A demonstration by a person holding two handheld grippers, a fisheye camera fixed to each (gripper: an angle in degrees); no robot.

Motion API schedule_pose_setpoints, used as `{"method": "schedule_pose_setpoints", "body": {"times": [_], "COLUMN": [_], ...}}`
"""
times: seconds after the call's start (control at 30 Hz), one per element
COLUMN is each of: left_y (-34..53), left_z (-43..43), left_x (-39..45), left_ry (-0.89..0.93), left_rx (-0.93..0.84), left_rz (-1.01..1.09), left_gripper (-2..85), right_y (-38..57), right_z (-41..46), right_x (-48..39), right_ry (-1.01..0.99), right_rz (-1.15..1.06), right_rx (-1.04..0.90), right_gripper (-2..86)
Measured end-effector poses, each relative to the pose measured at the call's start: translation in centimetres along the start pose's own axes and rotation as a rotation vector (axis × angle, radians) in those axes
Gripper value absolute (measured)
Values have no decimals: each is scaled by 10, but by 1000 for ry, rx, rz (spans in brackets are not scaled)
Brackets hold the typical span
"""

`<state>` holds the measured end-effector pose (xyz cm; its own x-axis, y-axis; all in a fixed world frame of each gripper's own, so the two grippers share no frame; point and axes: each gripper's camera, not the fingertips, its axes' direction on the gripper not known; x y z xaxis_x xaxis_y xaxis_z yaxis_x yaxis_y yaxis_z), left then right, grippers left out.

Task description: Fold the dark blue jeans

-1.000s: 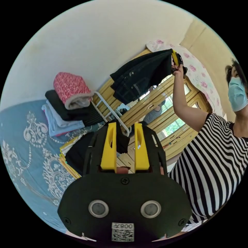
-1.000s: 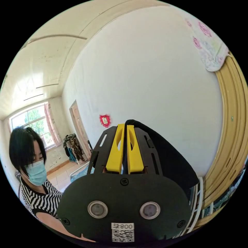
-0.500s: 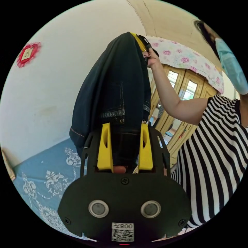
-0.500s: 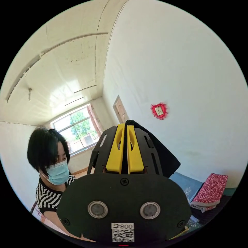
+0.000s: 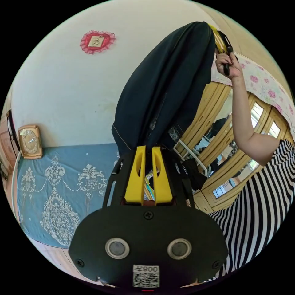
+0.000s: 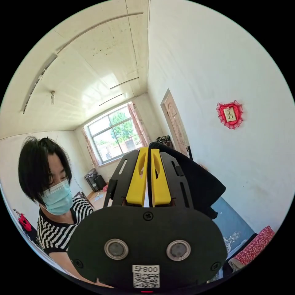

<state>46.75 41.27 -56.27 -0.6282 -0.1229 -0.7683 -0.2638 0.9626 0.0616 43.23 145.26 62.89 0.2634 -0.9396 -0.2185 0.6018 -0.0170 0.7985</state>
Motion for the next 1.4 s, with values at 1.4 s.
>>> {"method": "schedule_pose_setpoints", "body": {"times": [1.4], "left_y": [-273], "left_z": [-419], "left_x": [-64], "left_ry": [-657], "left_rx": [-37], "left_rz": [65], "left_gripper": [41], "right_y": [-23], "right_z": [149], "right_x": [626], "right_ry": [66], "right_rz": [582], "right_rx": [-294], "right_gripper": [21]}}
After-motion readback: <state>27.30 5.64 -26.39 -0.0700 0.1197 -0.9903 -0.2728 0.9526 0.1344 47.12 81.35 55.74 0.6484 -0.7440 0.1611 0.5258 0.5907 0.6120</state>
